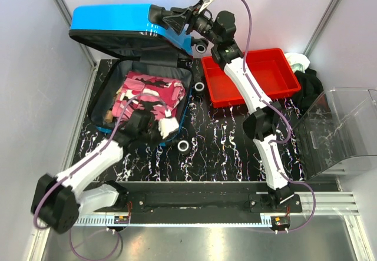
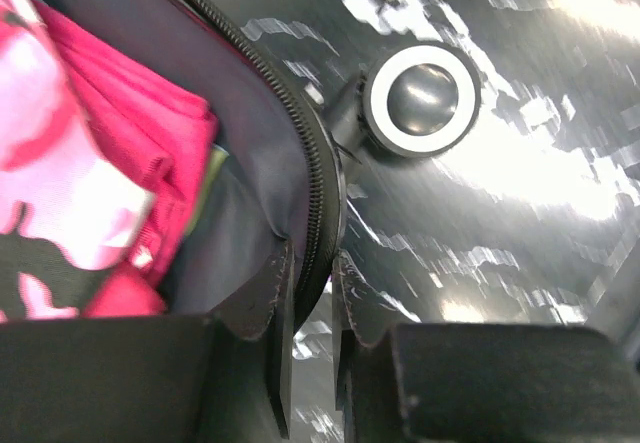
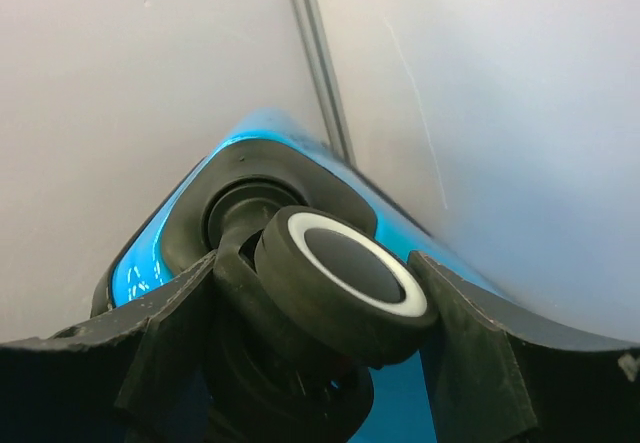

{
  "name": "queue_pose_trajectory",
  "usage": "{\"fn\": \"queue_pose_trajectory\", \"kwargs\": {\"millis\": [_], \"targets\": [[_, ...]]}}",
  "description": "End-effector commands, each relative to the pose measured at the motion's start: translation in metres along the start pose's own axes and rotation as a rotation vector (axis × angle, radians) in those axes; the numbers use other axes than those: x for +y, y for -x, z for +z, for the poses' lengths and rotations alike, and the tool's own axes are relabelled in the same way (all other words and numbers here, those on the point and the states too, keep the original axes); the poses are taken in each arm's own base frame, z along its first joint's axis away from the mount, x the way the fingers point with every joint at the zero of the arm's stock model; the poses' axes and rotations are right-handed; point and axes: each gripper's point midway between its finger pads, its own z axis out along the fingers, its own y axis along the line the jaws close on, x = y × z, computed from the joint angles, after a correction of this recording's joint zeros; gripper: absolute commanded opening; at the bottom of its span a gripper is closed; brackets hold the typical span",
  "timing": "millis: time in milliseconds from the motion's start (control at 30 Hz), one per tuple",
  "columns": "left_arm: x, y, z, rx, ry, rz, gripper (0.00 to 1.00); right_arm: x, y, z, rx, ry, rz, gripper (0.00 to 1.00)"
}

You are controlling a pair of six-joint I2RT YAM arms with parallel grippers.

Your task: Open, take out, and arrange the luggage

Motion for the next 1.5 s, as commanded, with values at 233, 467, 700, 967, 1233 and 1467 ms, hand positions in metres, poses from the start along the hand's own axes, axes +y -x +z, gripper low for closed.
{"fn": "queue_pose_trajectory", "kwargs": {"millis": [233,467,700,967,1233,1467], "targets": [[0.073,0.057,0.032,-0.065,0.155,-0.188,0.0,-0.102,-0.006,-0.009,-0.221,-0.266,0.058,0.0],[0.023,0.045,0.023,-0.011,-0.07,-0.132,0.08,-0.142,0.004,-0.024,-0.339,-0.479,0.086,0.0],[-0.016,0.007,0.008,0.07,-0.147,-0.137,0.03,-0.163,0.035,-0.042,-0.499,-0.632,0.084,0.0],[-0.035,0.009,-0.001,0.053,-0.207,-0.153,0.0,-0.181,0.021,-0.049,-0.521,-0.688,0.066,0.01],[0.003,0.023,0.01,0.021,-0.051,-0.115,0.0,-0.167,0.011,-0.045,-0.398,-0.618,-0.028,0.67],[0.005,0.028,0.015,0.005,-0.049,-0.119,0.0,-0.139,0.044,-0.067,-0.312,-0.609,-0.079,1.0]]}}
